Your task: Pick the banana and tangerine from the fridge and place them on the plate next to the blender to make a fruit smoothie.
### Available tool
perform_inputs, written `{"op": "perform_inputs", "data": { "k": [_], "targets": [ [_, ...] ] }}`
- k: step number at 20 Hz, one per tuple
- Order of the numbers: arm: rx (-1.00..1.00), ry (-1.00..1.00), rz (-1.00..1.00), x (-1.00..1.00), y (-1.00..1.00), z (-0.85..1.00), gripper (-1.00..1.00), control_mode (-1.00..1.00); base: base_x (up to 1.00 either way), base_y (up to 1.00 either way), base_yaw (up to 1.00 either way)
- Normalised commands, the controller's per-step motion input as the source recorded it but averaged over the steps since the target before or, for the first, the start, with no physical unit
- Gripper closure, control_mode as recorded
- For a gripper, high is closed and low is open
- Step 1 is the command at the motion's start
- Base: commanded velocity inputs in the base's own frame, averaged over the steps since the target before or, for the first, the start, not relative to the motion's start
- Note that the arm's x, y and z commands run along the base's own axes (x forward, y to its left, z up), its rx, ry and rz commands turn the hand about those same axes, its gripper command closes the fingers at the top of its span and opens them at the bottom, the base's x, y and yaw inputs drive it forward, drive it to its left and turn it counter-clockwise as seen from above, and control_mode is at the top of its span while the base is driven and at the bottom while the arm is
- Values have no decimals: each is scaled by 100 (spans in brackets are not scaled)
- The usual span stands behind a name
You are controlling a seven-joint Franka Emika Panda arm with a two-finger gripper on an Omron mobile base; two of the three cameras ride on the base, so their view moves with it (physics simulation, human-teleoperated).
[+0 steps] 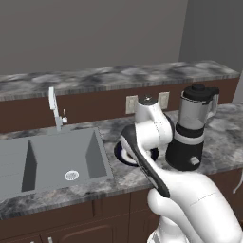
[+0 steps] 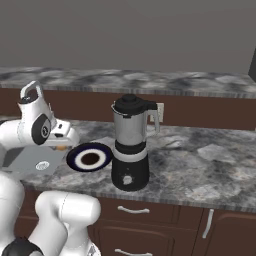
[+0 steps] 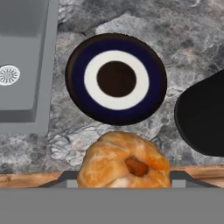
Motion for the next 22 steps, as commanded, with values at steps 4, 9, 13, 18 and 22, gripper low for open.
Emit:
{"op": "perform_inputs", "data": {
  "k": [4,9,13,18,22],
  "targets": [
    [-10,9,0,54,11,-78,100,-100,0,0,0],
    [-8,0,-1,83,0,-67,100,-100,0,0,0],
    [-7,0,-1,94,-2,-61,100,-100,0,0,0],
    [-2,-1,-1,87,-3,-36,-100,-100,0,0,0],
    [0,1,-5,36,0,5,-100,-100,0,0,0]
  ]
}}
